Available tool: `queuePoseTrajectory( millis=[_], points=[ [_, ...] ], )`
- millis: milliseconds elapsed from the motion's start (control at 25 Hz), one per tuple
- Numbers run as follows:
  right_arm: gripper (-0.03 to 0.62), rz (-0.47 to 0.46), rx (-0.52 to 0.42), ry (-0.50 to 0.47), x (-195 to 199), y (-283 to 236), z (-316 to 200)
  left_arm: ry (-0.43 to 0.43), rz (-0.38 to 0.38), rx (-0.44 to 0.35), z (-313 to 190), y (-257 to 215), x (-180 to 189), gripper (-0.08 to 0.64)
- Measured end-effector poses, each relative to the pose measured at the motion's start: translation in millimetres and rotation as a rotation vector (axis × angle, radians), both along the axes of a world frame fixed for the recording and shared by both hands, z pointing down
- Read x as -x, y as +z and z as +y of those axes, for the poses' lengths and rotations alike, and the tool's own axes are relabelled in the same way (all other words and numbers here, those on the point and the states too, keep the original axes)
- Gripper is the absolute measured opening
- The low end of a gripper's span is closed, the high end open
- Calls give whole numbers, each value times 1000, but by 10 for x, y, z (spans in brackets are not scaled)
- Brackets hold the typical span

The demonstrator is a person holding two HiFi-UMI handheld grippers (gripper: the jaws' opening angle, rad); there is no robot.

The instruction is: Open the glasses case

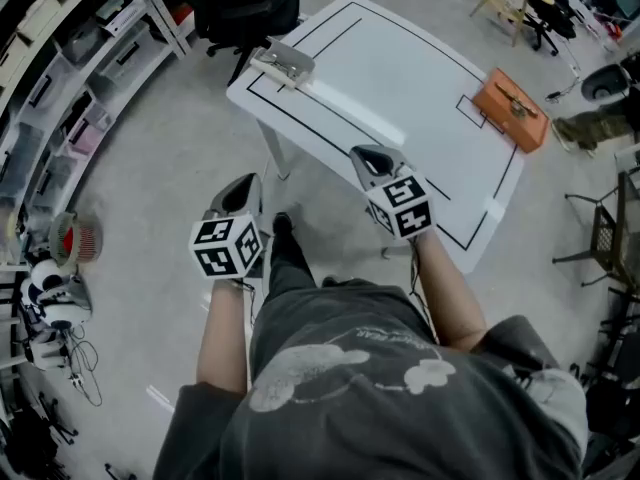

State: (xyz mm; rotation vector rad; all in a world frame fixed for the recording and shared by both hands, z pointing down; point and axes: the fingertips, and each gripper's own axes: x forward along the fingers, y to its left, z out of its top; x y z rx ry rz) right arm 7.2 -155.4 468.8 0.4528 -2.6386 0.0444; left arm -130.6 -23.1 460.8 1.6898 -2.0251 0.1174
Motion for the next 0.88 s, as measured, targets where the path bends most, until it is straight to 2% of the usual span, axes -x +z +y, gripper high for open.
queuePoseTrajectory(
  millis=[360, 880],
  points=[
    [0, 2, 36, -71, -213, 148, 531, -31, 5, -1, 583, 7, -397, 3],
    [0, -7, 40, -134, -72, 148, 1062, -61, 17, -10, 1086, 65, -469, 3]
  ],
)
